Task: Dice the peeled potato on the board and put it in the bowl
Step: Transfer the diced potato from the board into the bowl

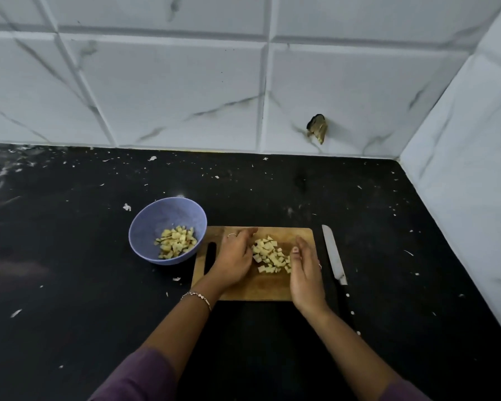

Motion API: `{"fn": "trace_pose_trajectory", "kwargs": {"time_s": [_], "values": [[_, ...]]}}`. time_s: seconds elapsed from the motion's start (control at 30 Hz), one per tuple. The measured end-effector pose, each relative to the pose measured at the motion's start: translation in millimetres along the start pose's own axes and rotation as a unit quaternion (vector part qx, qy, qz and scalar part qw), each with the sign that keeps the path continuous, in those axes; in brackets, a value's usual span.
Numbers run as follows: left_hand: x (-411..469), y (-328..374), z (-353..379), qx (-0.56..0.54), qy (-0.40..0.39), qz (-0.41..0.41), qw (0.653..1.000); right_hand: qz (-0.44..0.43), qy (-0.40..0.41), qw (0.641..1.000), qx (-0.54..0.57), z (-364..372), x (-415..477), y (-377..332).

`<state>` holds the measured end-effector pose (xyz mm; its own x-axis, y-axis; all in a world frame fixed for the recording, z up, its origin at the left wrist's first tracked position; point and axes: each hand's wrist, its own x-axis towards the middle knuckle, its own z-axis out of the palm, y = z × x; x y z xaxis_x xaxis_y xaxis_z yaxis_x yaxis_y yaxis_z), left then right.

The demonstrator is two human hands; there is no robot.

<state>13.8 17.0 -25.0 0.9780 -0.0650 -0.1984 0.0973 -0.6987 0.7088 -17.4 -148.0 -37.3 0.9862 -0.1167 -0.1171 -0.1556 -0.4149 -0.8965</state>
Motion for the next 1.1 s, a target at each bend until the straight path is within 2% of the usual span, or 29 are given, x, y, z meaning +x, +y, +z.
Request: {"fn": "trace_pose_trajectory", "kwargs": {"time_s": [0.1, 0.23, 0.33, 0.4, 0.47, 0.57, 0.67, 0.8, 1.1], "values": [[0, 2, 2, -0.009, -0.004, 0.020, 1.000, -0.015, -0.038, 0.999, 0.002, 12, 0, -4], [-1, 3, -1, -0.081, -0.024, 0.024, 0.996, -0.042, -0.086, 0.995, 0.044, 16, 9, -7], [-4, -1, -4, -0.150, -0.021, 0.006, 0.988, -0.084, -0.070, 0.993, 0.038, 9, 14, -1], [-5, -7, -4, -0.176, 0.009, -0.007, 0.984, -0.141, -0.045, 0.989, -0.030, 3, 20, 7], [-6, -13, -1, -0.181, 0.047, -0.009, 0.982, -0.202, -0.061, 0.968, -0.136, -2, 27, 13], [-7, -20, 8, -0.159, 0.088, 0.020, 0.983, -0.264, -0.128, 0.904, -0.312, -3, 35, 16], [-10, -23, 19, -0.112, 0.141, 0.047, 0.983, -0.290, -0.162, 0.853, -0.402, 3, 41, 11], [-14, -18, 23, -0.102, 0.186, 0.042, 0.976, -0.326, -0.156, 0.836, -0.414, 12, 47, 4], [-15, -17, 24, -0.093, 0.193, 0.039, 0.976, -0.374, -0.132, 0.834, -0.384, 22, 51, -3]]}}
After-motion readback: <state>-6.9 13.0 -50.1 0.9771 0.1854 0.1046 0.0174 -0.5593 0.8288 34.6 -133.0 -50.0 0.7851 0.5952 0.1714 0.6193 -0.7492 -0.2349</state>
